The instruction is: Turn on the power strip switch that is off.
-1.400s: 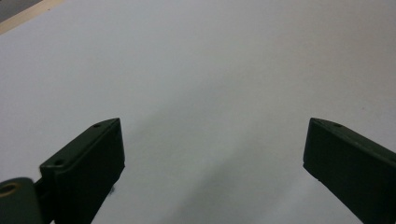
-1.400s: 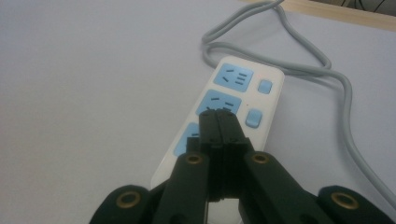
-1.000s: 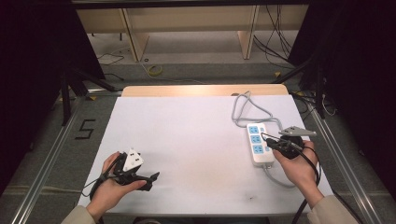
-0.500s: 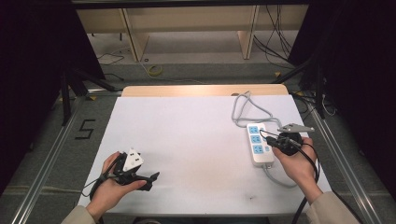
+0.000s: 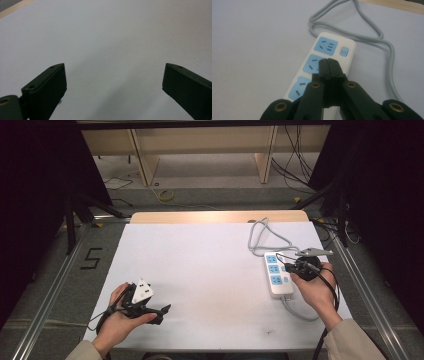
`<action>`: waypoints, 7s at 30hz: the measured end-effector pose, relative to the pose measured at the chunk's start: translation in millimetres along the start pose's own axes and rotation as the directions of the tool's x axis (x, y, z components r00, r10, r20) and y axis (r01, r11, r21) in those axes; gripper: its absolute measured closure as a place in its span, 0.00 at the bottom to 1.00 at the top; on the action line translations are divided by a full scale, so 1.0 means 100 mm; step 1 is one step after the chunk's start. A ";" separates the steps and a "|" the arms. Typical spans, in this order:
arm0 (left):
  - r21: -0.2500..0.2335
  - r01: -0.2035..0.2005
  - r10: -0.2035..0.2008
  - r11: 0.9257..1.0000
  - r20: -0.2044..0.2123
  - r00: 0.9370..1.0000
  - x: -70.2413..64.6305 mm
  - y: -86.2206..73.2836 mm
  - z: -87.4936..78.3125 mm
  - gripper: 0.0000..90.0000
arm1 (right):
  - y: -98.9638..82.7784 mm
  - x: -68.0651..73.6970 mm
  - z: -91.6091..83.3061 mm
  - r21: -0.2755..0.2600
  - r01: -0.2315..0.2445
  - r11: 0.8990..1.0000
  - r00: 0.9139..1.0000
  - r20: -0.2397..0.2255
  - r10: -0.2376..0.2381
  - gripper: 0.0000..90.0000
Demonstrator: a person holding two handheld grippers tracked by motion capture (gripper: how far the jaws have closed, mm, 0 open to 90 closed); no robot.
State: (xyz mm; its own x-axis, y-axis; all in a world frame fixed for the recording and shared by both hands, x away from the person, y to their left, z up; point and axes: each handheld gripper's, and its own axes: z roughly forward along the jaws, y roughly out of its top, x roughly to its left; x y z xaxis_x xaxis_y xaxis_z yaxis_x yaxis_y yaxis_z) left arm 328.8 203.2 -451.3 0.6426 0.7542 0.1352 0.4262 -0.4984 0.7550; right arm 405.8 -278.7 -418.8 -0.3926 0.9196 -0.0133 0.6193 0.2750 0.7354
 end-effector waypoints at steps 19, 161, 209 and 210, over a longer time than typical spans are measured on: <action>-0.001 -0.002 0.002 1.000 0.000 1.000 0.00 0.00 0.00 0.06 | 0.06 -0.07 0.14 0.044 -0.029 0.999 1.000 0.003 0.029 1.00; 0.008 0.000 0.000 1.000 0.013 1.000 -0.02 0.01 0.02 0.07 | 0.30 -0.18 0.59 0.309 -0.069 0.948 0.998 0.032 0.062 1.00; 0.006 -0.006 0.006 1.000 0.017 1.000 -0.03 0.01 0.03 0.07 | 0.35 -0.18 0.62 0.355 -0.080 0.931 0.997 0.035 0.072 1.00; 0.006 -0.006 0.006 1.000 0.017 1.000 -0.03 0.01 0.03 0.07 | 0.35 -0.18 0.62 0.356 -0.078 0.931 0.997 0.036 0.070 1.00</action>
State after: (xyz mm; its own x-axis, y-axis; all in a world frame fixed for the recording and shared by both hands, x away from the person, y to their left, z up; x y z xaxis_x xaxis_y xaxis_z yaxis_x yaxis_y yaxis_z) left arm 328.9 198.9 -452.9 0.6557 0.7440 0.1285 0.4263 -0.5053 0.7503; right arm 476.7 -268.2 -435.2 -0.3235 0.9461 0.0137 0.8496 0.2840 0.4445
